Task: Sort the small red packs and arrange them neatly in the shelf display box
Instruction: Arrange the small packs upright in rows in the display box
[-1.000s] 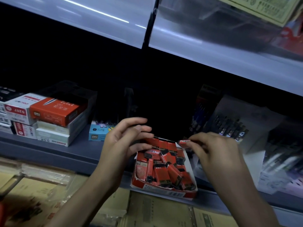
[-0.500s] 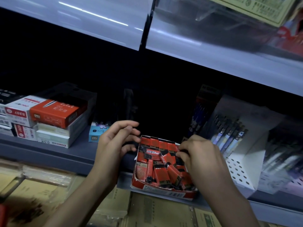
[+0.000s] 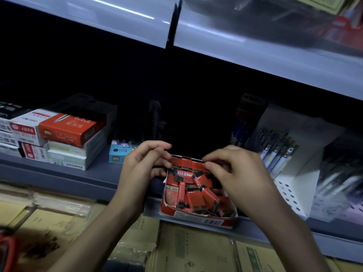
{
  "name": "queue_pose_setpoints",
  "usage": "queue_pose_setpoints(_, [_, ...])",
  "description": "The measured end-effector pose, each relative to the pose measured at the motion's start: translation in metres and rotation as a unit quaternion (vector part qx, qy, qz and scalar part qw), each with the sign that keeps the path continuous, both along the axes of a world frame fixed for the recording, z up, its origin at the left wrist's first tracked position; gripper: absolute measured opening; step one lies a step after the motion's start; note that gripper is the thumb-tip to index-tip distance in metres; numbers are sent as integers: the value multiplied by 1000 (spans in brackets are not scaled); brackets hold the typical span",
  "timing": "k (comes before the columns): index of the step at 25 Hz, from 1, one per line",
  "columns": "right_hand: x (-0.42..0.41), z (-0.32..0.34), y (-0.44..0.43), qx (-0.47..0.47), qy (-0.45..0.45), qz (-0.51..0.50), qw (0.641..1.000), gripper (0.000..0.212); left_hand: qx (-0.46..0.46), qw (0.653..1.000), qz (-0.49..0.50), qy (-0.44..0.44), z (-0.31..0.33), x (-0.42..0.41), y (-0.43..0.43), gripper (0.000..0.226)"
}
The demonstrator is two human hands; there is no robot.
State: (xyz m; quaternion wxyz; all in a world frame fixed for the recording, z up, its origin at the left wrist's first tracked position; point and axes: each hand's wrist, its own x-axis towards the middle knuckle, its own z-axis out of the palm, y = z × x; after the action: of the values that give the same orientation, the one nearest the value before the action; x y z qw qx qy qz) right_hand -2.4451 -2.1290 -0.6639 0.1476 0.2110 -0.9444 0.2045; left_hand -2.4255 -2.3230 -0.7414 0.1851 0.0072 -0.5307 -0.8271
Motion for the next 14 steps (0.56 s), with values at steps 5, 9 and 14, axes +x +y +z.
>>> queue_pose_setpoints(5, [-5, 6, -24, 97, -185, 53, 977, 34, 18, 1000, 10, -11, 2, -4, 1, 21])
queue_pose_setpoints(9, [-16, 16, -27, 103, -253, 75, 959, 47, 12, 999, 21, -23, 2, -8, 1, 22])
queue_pose_setpoints(14, [-20, 15, -34, 107, -239, 97, 960, 44, 5, 999, 26, -29, 1, -7, 2, 22])
